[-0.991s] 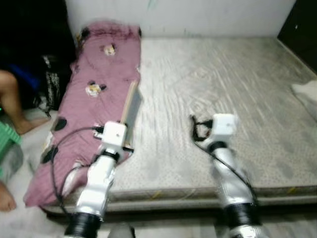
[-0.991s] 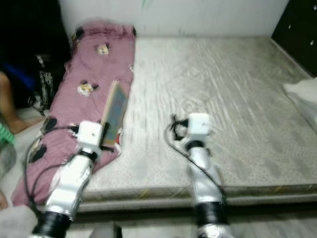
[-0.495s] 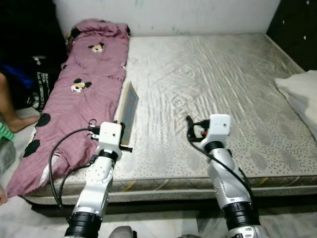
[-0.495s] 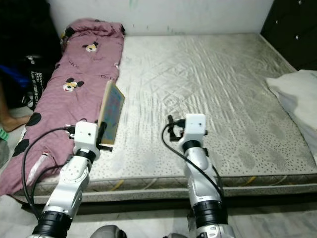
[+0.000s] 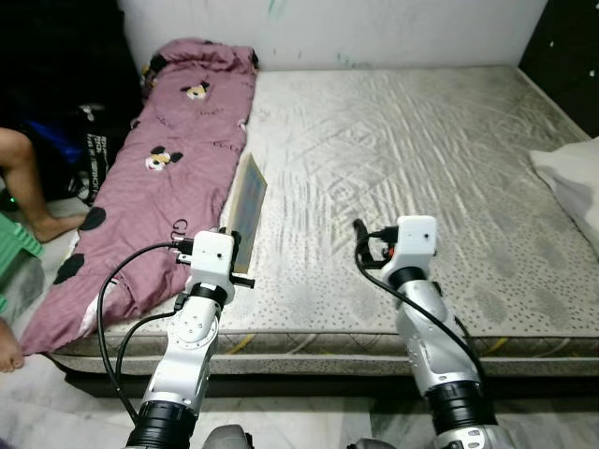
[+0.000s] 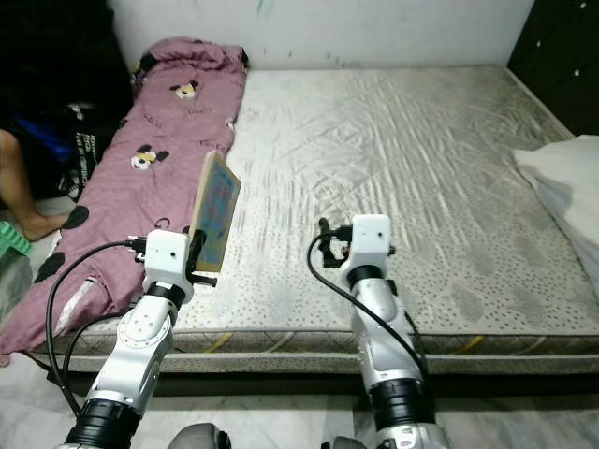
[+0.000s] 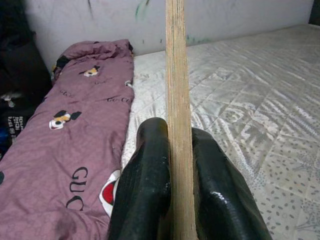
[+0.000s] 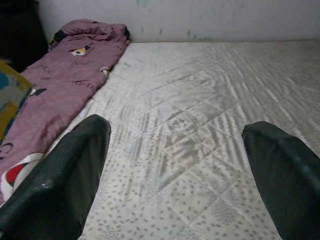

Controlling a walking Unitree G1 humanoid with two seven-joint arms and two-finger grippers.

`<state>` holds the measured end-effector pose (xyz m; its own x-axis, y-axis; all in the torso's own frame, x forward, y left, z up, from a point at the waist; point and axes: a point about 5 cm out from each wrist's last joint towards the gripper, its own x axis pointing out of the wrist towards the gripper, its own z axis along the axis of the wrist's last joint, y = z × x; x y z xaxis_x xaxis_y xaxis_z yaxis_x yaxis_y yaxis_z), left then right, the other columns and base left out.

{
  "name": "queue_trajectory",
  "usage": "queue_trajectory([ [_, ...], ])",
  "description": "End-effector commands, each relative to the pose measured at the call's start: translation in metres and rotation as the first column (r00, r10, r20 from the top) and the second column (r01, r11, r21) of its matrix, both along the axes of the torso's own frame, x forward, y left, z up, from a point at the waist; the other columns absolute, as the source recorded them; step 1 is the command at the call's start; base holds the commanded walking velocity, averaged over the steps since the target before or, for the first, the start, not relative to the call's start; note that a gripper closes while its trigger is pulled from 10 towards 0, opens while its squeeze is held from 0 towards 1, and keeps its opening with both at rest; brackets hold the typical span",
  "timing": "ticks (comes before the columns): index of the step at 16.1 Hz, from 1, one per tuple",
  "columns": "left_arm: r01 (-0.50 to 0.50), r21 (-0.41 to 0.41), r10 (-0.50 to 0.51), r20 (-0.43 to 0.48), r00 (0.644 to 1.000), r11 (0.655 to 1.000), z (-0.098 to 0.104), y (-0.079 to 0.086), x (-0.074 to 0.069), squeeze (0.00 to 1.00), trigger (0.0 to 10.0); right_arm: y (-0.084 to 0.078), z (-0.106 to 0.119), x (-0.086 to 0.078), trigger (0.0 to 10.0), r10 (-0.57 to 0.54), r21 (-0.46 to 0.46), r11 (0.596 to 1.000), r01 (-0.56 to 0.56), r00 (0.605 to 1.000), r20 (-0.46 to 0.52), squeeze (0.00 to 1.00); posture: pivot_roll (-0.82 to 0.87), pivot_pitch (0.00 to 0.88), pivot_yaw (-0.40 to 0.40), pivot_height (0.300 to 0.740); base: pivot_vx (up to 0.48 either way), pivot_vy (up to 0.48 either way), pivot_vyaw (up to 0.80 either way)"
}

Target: Clean up the room

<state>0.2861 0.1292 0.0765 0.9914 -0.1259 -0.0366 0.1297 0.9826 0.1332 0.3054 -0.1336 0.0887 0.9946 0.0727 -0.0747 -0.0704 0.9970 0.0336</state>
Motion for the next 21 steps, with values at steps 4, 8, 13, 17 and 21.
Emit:
queue_trajectory([
  [4,-0.004,0.003,0.004,0.049,0.999,1.000,0.0100,0.0030,0.0035,0.00,10.0,0.0044,0.0023,0.0012,10.0,0.016,-0.001,1.000,-0.016,1.000,0.007,0.00,0.06,0.000,0.016,0.740,0.000,0.000,0.31],
  [8,-0.002,-0.001,0.002,0.049,0.999,1.000,0.0105,0.0025,0.0042,0.00,10.0,0.0046,0.0024,0.0014,10.0,0.015,-0.002,1.000,-0.015,1.000,0.005,0.00,0.06,0.000,0.018,0.740,0.000,0.000,0.74],
  [13,-0.003,-0.001,0.004,0.049,0.999,1.000,0.0103,0.0019,0.0048,0.00,10.0,0.0038,0.0023,0.0020,10.0,0.014,-0.005,1.000,-0.014,1.000,0.004,0.00,0.06,0.000,0.015,0.740,0.000,0.000,0.13],
  [17,-0.003,-0.001,0.003,0.049,0.999,1.000,0.0101,0.0015,0.0049,0.00,10.0,0.0035,0.0022,0.0022,10.0,0.014,-0.008,1.000,-0.014,1.000,0.002,0.00,0.06,0.000,0.014,0.740,0.000,0.000,0.00],
  [21,-0.004,-0.002,0.005,0.051,0.999,1.000,0.0101,0.0012,0.0050,0.00,10.0,0.0034,0.0017,0.0021,10.0,0.015,-0.011,1.000,-0.015,1.000,-0.001,0.00,0.05,0.000,0.014,0.740,0.000,-0.335,0.00],
])
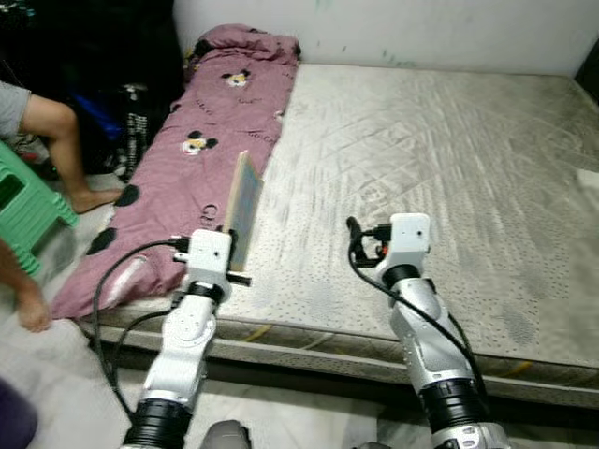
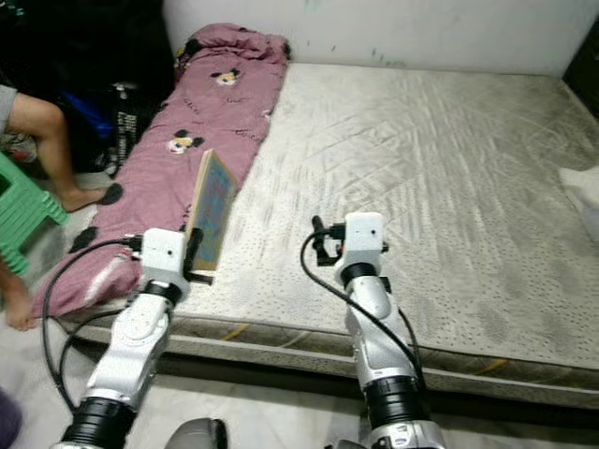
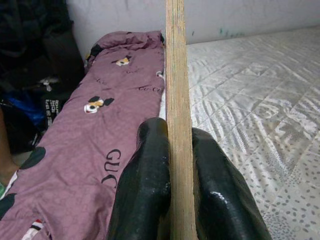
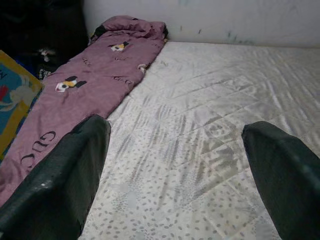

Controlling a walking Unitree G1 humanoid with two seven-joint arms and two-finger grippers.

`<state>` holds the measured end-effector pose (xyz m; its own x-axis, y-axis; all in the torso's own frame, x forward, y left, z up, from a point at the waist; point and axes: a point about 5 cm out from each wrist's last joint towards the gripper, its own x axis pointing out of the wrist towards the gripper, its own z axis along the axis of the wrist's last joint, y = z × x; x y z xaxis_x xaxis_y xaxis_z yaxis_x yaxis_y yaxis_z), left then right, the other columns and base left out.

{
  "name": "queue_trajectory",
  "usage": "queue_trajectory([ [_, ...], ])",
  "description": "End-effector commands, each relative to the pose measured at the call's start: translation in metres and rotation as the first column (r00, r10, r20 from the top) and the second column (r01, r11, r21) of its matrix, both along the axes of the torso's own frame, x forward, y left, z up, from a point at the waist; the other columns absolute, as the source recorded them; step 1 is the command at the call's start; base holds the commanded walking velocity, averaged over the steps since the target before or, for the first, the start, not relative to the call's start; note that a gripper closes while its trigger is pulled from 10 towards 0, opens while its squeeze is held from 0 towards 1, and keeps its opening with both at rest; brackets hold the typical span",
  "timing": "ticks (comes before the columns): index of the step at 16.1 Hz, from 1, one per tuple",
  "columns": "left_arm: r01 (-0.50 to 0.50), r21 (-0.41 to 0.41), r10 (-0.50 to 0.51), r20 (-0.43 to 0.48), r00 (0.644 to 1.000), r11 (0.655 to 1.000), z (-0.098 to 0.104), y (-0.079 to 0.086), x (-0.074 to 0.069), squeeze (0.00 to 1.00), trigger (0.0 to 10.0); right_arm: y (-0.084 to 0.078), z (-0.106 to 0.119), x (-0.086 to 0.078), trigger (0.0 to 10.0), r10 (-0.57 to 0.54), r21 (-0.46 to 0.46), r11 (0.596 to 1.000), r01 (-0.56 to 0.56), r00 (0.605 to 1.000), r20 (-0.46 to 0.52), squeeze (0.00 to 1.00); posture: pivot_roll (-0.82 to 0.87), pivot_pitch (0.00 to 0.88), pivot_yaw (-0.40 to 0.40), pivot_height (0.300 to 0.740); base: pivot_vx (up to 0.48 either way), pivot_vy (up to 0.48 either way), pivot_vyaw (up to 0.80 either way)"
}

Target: Clean up the room

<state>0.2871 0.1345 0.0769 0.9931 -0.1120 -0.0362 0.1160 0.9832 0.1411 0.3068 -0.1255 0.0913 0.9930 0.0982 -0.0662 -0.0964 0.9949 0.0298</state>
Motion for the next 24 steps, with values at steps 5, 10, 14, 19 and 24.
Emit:
queue_trajectory([
  [5,0.007,-0.012,-0.006,0.050,0.999,1.000,0.0097,-0.0041,0.0044,0.00,10.0,-0.0044,-0.0013,0.0007,10.0,-0.009,-0.012,1.000,0.009,1.000,-0.012,0.00,0.05,0.000,0.012,0.740,0.000,-0.351,0.00],
  [10,0.008,-0.012,-0.008,0.051,0.999,1.000,0.0098,-0.0040,0.0049,0.00,10.0,-0.0037,-0.0014,0.0006,10.0,-0.007,-0.012,1.000,0.006,1.000,-0.013,0.00,0.05,0.000,0.014,0.740,0.000,-0.349,0.00],
  [14,0.008,-0.013,-0.007,0.051,0.999,1.000,0.0096,-0.0041,0.0051,0.00,10.0,-0.0036,-0.0018,0.0003,10.0,-0.005,-0.014,1.000,0.005,1.000,-0.015,0.00,0.05,0.000,0.013,0.740,0.000,-0.348,0.00],
  [19,0.014,-0.035,-0.012,0.061,0.998,0.999,0.0105,-0.0049,0.0048,0.00,10.0,-0.0036,-0.0021,0.0000,10.0,-0.006,-0.015,1.000,0.005,1.000,-0.016,0.00,0.05,0.000,0.013,0.740,0.000,-0.191,0.00],
  [24,0.042,-0.047,-0.038,0.077,0.996,0.998,0.0128,-0.0058,0.0040,0.00,10.0,-0.0041,-0.0025,-0.0001,10.0,-0.005,-0.017,1.000,0.005,1.000,-0.016,0.00,0.05,0.000,0.012,0.740,0.000,0.000,0.00],
])
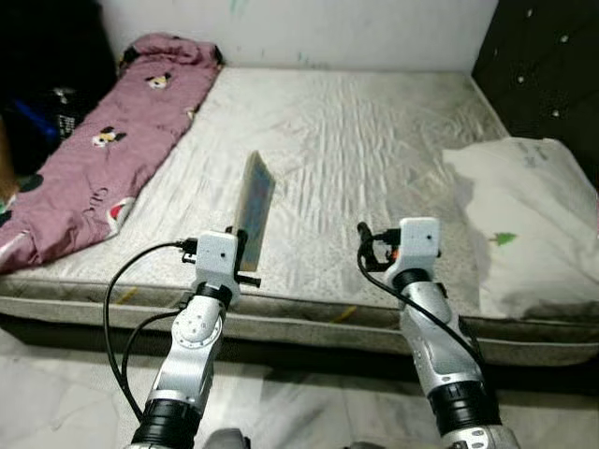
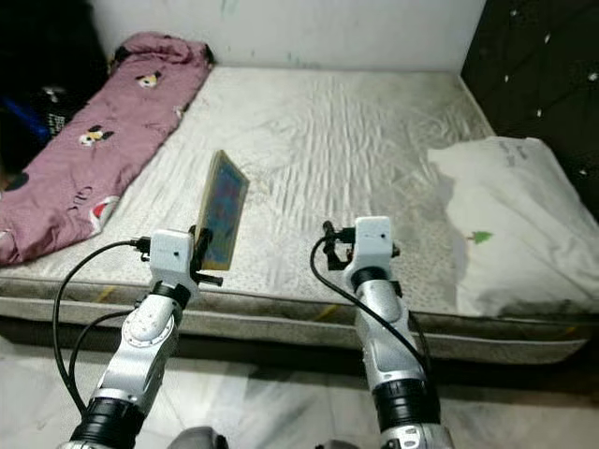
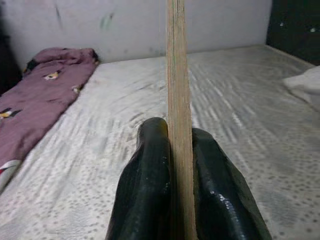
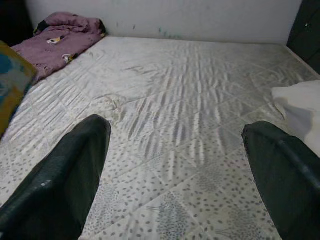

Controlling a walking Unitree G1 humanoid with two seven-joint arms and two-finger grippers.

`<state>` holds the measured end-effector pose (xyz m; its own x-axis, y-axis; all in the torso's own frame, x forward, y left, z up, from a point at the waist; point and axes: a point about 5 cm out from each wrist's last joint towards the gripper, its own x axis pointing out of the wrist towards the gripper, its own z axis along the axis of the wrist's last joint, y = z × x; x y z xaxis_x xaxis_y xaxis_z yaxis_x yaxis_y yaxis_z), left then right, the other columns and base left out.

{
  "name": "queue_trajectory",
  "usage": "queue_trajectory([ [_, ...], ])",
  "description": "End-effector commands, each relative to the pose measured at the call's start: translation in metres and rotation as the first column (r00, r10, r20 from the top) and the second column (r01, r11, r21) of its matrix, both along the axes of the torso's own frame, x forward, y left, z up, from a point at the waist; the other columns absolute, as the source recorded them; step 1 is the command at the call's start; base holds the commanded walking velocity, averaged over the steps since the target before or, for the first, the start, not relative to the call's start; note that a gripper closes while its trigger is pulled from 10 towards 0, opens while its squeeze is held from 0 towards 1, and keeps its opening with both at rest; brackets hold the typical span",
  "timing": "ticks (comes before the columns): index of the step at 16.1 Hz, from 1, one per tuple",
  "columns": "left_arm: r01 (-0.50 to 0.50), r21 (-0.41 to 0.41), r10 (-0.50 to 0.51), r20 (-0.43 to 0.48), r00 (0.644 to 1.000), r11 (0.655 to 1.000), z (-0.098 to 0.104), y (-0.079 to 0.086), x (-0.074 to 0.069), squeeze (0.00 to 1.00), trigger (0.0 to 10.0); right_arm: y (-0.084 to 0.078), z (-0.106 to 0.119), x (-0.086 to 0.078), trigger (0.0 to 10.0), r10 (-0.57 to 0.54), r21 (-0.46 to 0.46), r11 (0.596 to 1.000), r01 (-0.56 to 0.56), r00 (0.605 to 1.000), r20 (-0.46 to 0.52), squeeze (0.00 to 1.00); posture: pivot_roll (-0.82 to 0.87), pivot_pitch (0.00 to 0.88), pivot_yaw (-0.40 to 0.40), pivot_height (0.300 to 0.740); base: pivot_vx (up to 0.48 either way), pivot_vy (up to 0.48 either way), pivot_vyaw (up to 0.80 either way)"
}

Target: Clean up the room

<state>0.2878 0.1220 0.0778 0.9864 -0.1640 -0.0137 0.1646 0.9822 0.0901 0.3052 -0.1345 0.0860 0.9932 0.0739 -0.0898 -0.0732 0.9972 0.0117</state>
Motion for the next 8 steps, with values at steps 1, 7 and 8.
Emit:
queue_trajectory([
  [1,-0.010,-0.002,0.010,0.063,0.998,1.000,0.0120,0.0073,0.0027,0.00,10.0,0.0050,0.0027,0.0015,10.0,0.018,0.003,1.000,-0.018,1.000,0.005,0.00,0.05,0.000,0.012,0.740,0.000,0.000,0.00],
  [7,0.007,-0.005,-0.007,0.068,0.998,1.000,0.0121,0.0077,0.0027,0.00,10.0,0.0050,0.0028,0.0027,10.0,0.021,0.004,1.000,-0.021,1.000,0.005,0.00,0.05,0.000,0.011,0.740,0.324,0.000,0.00],
  [8,0.008,-0.006,-0.008,0.069,0.998,1.000,0.0122,0.0077,0.0027,0.00,10.0,0.0052,0.0029,0.0028,10.0,0.021,0.004,1.000,-0.021,1.000,0.005,0.00,0.05,0.000,0.011,0.740,0.394,0.000,0.00],
])
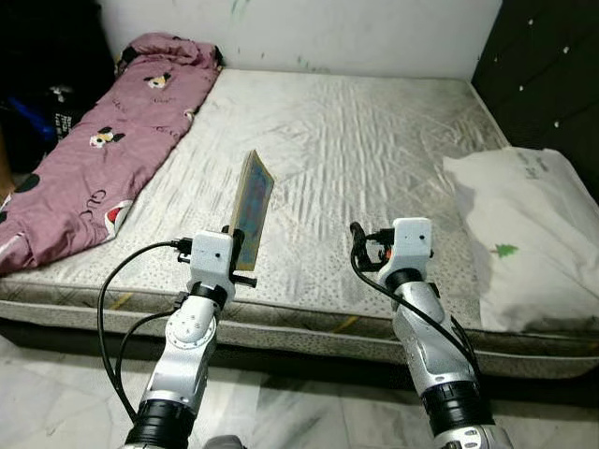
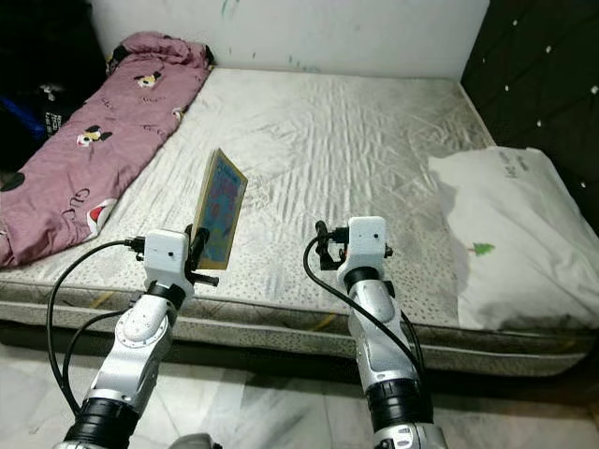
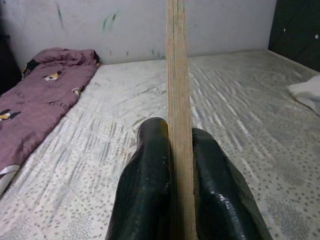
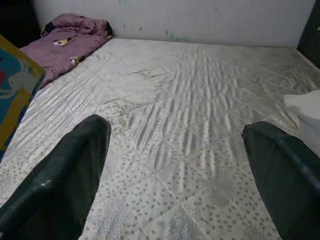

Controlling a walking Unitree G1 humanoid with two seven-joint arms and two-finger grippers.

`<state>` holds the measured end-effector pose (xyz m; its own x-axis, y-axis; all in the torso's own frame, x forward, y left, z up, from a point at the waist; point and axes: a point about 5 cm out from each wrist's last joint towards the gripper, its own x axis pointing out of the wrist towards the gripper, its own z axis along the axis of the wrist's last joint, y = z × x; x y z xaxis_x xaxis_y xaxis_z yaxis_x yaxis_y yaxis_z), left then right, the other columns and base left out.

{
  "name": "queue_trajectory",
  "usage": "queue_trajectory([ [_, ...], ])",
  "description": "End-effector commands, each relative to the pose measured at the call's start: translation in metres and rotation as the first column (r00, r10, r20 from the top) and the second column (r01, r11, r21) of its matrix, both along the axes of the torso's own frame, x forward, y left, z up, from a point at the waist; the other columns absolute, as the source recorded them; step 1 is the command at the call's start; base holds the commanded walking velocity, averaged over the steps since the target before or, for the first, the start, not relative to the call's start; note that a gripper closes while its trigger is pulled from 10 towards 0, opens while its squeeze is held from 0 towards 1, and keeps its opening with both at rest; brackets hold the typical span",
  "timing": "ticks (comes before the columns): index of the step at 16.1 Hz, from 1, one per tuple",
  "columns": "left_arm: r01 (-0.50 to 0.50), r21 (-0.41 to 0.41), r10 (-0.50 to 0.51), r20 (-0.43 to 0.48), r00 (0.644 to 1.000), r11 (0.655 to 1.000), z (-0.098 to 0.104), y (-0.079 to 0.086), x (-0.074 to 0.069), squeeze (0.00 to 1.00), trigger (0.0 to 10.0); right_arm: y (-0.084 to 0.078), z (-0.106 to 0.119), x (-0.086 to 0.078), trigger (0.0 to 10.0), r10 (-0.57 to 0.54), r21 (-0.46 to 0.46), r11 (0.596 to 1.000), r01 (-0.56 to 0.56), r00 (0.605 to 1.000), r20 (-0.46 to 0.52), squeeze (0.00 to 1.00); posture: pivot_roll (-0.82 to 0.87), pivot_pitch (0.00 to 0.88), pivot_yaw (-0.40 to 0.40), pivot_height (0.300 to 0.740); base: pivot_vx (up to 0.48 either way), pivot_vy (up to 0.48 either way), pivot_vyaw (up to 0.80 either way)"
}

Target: Clean up the room

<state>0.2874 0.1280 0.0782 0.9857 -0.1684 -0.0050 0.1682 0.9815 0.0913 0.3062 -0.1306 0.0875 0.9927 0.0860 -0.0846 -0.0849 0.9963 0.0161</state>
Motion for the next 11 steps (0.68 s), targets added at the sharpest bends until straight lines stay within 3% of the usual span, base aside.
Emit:
queue_trajectory([
  [1,0.003,-0.007,-0.003,0.060,0.998,1.000,0.0118,0.0020,0.0032,0.00,10.0,0.0017,0.0014,0.0021,10.0,0.010,0.000,1.000,-0.010,1.000,0.000,0.00,0.05,0.000,0.011,0.740,0.394,0.000,0.00],
  [9,0.005,-0.002,-0.005,0.048,0.999,1.000,0.0094,0.0024,0.0026,0.00,10.0,0.0007,0.0005,0.0009,10.0,0.002,-0.010,1.000,-0.002,1.000,0.000,0.00,0.05,0.000,0.014,0.740,0.381,0.000,0.00],
  [11,-0.013,-0.003,0.014,0.049,0.999,1.000,0.0088,0.0022,0.0031,0.00,10.0,0.0000,0.0001,0.0007,10.0,-0.002,-0.005,1.000,0.002,1.000,0.000,0.00,0.05,0.000,0.014,0.740,0.000,0.000,0.00],
])
